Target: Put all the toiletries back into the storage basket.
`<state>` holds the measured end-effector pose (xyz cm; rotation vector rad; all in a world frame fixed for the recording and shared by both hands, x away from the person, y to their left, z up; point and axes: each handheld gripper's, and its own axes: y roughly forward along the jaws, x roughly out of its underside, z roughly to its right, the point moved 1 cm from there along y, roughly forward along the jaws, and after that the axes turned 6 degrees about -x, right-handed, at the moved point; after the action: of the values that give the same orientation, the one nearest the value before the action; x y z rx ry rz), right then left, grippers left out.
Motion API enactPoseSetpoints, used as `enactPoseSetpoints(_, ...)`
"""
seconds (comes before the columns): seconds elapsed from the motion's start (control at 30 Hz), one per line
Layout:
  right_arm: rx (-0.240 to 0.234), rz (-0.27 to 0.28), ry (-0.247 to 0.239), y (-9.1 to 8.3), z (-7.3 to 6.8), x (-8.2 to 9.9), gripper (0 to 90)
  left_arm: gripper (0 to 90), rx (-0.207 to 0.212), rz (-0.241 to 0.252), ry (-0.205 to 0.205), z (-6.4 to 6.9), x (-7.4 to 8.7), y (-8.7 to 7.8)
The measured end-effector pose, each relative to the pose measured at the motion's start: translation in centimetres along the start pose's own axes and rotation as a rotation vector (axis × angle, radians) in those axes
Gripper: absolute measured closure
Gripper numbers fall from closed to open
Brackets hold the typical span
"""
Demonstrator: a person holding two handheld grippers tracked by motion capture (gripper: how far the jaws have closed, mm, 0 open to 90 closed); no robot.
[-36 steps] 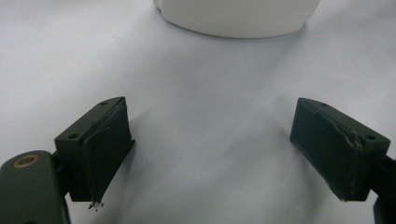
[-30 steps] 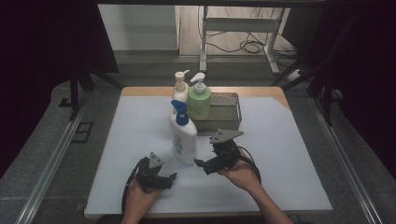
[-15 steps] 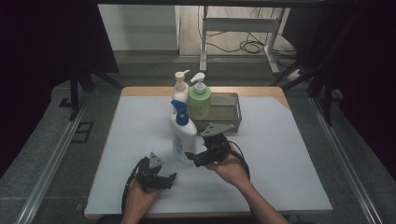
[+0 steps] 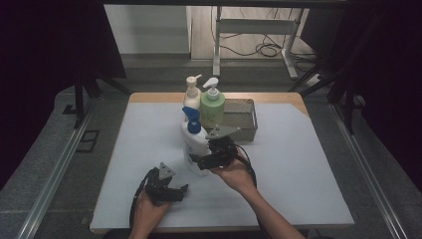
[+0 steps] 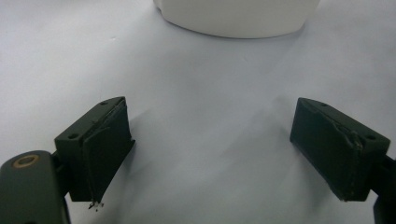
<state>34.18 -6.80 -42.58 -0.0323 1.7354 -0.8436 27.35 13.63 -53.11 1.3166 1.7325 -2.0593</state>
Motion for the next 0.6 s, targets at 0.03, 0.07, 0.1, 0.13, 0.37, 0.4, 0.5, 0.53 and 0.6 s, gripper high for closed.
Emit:
enactPoseSetpoints(0.03, 0.005, 0.003, 0.0, 0.1, 0.0, -0.1, 13.0, 12.3, 0.0, 0.0, 0.0, 0.0, 0.0, 0.0)
enactPoseSetpoints(0.07, 0.008, 0.002, -0.004, 0.2, -0.1, -0.2, 13.1, 12.3, 0.0, 0.0, 0.0, 0.0, 0.0, 0.0)
enactPoseSetpoints(0.1, 0.009, 0.004, -0.002, 0.3, -0.1, -0.3, 13.2, 12.3, 0.0, 0.0, 0.0, 0.0, 0.0, 0.0)
enactPoseSetpoints(0.13, 0.013, 0.003, -0.007, 0.4, -0.1, -0.4, 13.2, 12.3, 0.0, 0.0, 0.001, 0.0, 0.0, 0.0)
enactPoseSetpoints(0.37, 0.041, -0.002, -0.021, 1.2, -0.3, -0.9, 13.8, 12.3, 0.0, -0.001, 0.002, 0.0, 0.0, 0.0)
enactPoseSetpoints(0.4, 0.044, -0.001, -0.021, 1.4, -0.3, -1.0, 14.2, 12.3, 0.0, -0.001, 0.002, 0.0, 0.0, 0.0)
enactPoseSetpoints(0.5, 0.052, -0.002, -0.016, 1.7, -0.3, -1.1, 14.9, 12.3, 0.0, 0.001, 0.0, 0.0, 0.0, 0.0)
enactPoseSetpoints(0.53, 0.053, -0.001, -0.019, 1.8, -0.3, -1.1, 15.1, 12.3, 0.0, 0.002, 0.0, 0.0, 0.0, 0.0)
enactPoseSetpoints(0.6, 0.058, 0.0, -0.02, 2.0, -0.3, -1.2, 15.8, 12.3, 0.0, 0.002, 0.0, 0.0, 0.0, 0.0)
